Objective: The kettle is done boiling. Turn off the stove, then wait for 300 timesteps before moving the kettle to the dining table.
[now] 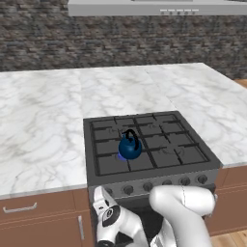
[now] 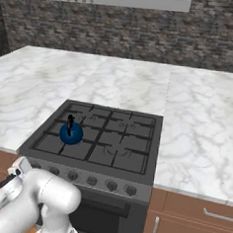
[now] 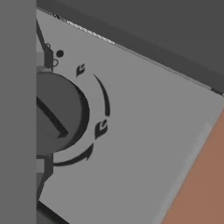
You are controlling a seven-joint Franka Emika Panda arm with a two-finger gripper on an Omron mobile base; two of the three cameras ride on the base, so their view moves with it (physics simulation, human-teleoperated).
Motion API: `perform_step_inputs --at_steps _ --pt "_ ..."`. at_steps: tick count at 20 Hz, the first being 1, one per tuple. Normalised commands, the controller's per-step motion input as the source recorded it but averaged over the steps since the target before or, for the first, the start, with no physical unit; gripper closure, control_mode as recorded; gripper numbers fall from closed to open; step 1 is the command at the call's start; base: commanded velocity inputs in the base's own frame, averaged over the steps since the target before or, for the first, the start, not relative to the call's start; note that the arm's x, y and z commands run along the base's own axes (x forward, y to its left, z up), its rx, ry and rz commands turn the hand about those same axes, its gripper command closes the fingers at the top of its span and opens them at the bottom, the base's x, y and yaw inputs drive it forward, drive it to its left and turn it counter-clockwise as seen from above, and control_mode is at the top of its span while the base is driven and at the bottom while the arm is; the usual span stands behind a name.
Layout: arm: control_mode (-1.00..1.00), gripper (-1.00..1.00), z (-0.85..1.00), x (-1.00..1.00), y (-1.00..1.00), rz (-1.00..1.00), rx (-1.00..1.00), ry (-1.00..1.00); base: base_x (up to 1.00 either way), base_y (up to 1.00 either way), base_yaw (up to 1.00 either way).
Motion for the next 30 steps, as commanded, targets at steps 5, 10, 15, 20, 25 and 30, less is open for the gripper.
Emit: perform_step_inputs --at_steps 5,10,15,20,25,30 --pt "-1.00 1.00 -0.24 0.00 0.64 -0.23 0.18 0.00 0.00 0.00 0.00" --pt "-1.00 1.00 -0.21 0.00 0.63 -0.24 0.18 0.00 0.00 0.00 0.00" --pt "-1.00 1.00 -0.19 -0.05 0.62 -0.22 0.15 -0.01 0.00 0.00 0.00" --pt "-1.00 1.00 -0.23 -0.05 0.27 -0.11 0.12 -0.11 0.00 0.00 0.00" --pt "-1.00 1.00 -0.14 -0.07 0.01 -0.09 0.16 -0.12 0.00 0.00 0.00" --pt "-1.00 1.00 -0.04 0.00 0.00 -0.10 0.17 -0.09 0.00 0.00 0.00"
